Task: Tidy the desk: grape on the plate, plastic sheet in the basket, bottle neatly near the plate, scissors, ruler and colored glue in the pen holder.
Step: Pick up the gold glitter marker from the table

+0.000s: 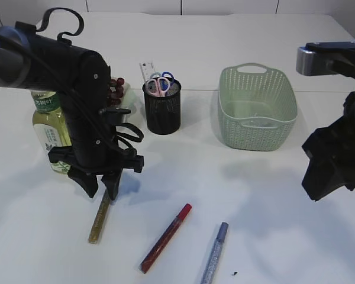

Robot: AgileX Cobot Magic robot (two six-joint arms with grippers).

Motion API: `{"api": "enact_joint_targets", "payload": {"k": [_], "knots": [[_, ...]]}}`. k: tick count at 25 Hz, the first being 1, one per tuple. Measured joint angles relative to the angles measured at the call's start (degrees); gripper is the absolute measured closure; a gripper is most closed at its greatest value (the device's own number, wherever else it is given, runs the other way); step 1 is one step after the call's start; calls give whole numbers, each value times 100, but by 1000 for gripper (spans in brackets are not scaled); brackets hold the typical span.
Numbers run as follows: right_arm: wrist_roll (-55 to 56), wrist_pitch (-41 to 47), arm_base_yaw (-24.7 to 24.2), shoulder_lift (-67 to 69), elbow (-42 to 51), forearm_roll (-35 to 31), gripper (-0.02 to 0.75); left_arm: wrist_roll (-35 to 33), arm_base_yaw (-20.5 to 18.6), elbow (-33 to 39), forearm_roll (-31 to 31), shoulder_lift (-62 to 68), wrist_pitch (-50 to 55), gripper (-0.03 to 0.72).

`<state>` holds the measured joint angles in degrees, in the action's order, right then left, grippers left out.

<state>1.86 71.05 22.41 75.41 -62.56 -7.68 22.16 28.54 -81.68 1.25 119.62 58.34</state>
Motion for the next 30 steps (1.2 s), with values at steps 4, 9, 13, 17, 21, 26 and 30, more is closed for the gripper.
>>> {"api": "enact_joint_targets", "payload": {"k": [4, 9, 13, 17, 21, 26, 30], "knots": [[0, 0, 0, 0, 0, 0, 289, -9, 0, 0, 49, 90, -13, 391], [0, 0, 0, 0, 0, 0, 289, -9, 0, -4, 73, 208, -13, 391], [-3, 0, 0, 0, 0, 0, 289, -9, 0, -4, 98, 295, -2, 391], [-13, 0, 0, 0, 0, 0, 289, -9, 0, -4, 106, 319, -2, 391], [-35, 0, 0, 0, 0, 0, 289, -9, 0, -4, 111, 341, -13, 391], [-44, 0, 0, 0, 0, 0, 289, -13, 0, -4, 111, 345, -46, 391], [-44, 0, 0, 0, 0, 0, 289, -22, 0, -4, 119, 345, -68, 399]]}}
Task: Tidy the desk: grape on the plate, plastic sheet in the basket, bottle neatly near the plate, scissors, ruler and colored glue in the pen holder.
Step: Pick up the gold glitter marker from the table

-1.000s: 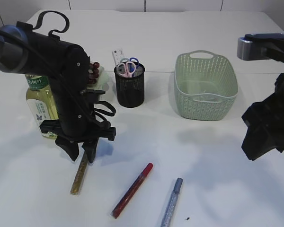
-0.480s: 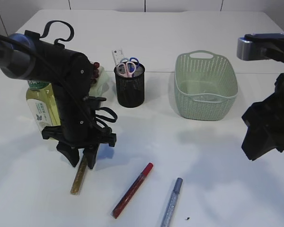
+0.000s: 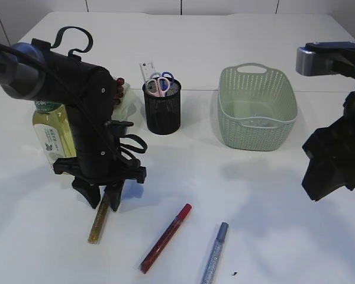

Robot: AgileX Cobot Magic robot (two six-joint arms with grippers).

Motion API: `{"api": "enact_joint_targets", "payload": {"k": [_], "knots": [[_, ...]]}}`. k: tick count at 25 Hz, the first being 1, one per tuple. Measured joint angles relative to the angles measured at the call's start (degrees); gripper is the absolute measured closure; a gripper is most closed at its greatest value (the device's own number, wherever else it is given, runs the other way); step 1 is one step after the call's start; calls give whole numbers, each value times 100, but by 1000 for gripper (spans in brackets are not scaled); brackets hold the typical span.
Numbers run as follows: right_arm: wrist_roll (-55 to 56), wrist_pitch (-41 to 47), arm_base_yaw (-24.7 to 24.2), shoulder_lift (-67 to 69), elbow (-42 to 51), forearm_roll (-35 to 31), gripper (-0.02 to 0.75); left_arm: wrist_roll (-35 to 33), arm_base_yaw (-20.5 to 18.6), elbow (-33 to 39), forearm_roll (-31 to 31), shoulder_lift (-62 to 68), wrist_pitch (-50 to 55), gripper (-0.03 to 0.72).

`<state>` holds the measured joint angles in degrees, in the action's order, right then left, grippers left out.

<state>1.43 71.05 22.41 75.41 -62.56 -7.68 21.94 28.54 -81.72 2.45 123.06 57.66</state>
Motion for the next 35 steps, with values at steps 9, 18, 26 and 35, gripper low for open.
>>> {"api": "enact_joint_targets", "payload": {"k": [9, 18, 26, 35], "knots": [[-14, 0, 0, 0, 0, 0, 289, 0, 0, -21, 0, 57, -21, 408], [-26, 0, 0, 0, 0, 0, 289, -4, 0, -30, 0, 79, -56, 445], [-52, 0, 0, 0, 0, 0, 289, -40, 0, -30, 0, 79, -69, 541], [-64, 0, 0, 0, 0, 0, 289, -83, 0, -34, 0, 79, -69, 602]]}}
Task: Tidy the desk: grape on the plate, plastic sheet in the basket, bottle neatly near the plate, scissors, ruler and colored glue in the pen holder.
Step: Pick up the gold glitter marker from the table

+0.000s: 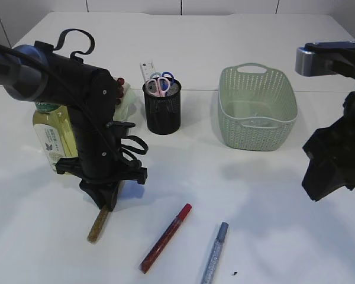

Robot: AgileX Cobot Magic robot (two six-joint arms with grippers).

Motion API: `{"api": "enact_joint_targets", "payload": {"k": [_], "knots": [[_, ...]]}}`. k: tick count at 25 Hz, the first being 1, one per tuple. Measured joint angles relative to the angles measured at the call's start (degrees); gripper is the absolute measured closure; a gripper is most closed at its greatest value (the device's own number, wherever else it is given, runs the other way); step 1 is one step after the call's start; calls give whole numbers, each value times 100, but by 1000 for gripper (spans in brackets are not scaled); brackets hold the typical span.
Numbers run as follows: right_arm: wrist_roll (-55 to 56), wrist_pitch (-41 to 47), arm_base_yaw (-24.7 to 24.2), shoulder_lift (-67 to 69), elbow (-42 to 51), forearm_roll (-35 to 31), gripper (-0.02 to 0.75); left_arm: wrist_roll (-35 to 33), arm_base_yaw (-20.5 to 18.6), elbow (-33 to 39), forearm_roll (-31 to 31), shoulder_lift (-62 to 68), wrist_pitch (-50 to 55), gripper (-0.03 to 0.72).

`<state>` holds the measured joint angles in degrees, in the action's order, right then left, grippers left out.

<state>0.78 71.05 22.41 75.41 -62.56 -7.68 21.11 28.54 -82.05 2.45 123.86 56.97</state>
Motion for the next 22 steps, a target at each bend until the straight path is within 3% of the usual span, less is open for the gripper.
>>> {"api": "enact_joint_targets", "payload": {"k": [22], "knots": [[-11, 0, 0, 0, 0, 0, 289, -602, 206, 0, -41, -478, 649, 603]]}}
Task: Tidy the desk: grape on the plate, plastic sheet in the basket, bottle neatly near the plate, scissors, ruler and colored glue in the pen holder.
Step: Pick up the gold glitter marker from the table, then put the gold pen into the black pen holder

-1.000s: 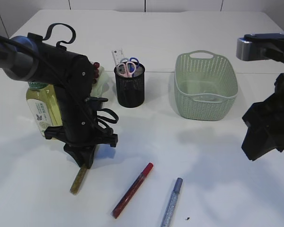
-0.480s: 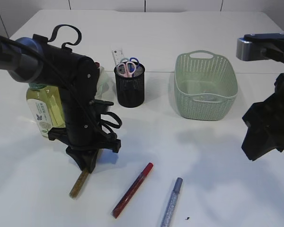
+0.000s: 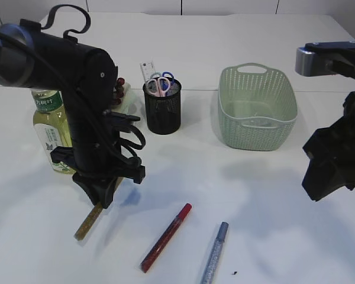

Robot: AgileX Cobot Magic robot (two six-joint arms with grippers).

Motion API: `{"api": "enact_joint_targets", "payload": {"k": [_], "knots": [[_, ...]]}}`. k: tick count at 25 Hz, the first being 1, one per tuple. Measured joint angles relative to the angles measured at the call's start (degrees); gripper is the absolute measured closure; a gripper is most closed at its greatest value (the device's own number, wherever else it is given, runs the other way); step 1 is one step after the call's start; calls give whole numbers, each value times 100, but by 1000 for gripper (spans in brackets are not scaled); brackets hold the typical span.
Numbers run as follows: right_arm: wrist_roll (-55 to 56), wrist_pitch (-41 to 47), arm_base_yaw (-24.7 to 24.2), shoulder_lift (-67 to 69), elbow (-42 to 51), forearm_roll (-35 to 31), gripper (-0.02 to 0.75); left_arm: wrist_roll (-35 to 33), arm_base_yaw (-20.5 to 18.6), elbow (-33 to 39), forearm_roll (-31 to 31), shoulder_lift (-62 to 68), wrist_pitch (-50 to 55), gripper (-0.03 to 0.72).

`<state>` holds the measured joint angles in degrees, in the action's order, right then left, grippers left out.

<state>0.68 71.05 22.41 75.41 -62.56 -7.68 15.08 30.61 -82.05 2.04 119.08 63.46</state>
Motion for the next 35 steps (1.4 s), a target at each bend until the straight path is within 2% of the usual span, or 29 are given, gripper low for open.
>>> {"api": "enact_joint_targets", "payload": {"k": [4, 10, 13, 20, 27, 35], "knots": [[0, 0, 0, 0, 0, 0, 289, -49, 0, 364, 0, -392, -217, 603], [0, 0, 0, 0, 0, 0, 289, -49, 0, 1494, -102, -1462, -1420, 603], [0, 0, 0, 0, 0, 0, 289, -58, 0, 1823, -273, -1980, -2122, 603], [-10, 0, 0, 0, 0, 0, 289, -58, 0, 1901, -388, -2253, -3465, 603], [-10, 0, 0, 0, 0, 0, 289, -58, 0, 1901, -415, -2204, -5369, 603], [-10, 0, 0, 0, 0, 0, 289, -58, -73, 1901, -729, -1773, -7575, 603]]}}
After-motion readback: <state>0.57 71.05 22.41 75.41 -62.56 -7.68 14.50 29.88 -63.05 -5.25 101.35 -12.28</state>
